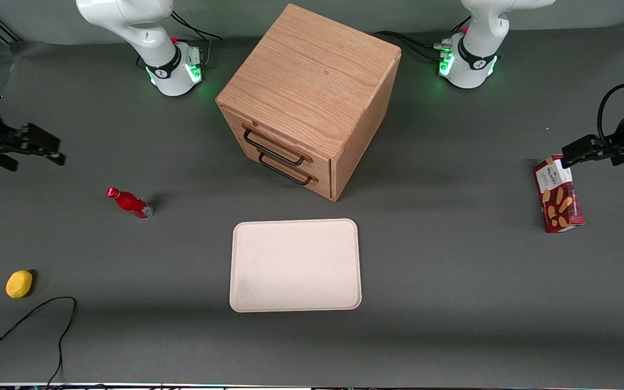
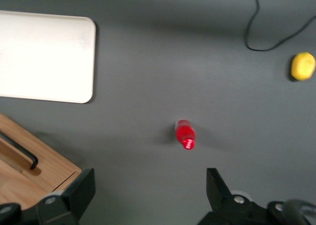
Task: Open upper drawer
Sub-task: 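Move the right gripper to the upper drawer's black handle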
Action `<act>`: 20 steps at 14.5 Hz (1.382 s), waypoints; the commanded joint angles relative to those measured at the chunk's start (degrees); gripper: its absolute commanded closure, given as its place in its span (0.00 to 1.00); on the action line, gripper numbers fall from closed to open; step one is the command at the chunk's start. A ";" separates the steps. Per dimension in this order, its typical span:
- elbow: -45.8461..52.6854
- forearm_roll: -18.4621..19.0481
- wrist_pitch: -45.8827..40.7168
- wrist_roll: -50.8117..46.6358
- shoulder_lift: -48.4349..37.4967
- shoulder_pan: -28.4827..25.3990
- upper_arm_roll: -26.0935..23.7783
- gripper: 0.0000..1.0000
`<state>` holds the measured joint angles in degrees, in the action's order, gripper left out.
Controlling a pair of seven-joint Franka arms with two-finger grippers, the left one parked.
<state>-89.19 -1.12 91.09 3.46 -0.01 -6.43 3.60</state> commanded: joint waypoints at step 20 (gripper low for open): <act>8.42 -3.45 3.13 5.50 12.14 -29.16 0.36 0.00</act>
<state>-82.47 -2.99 94.34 6.26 11.24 -34.65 3.28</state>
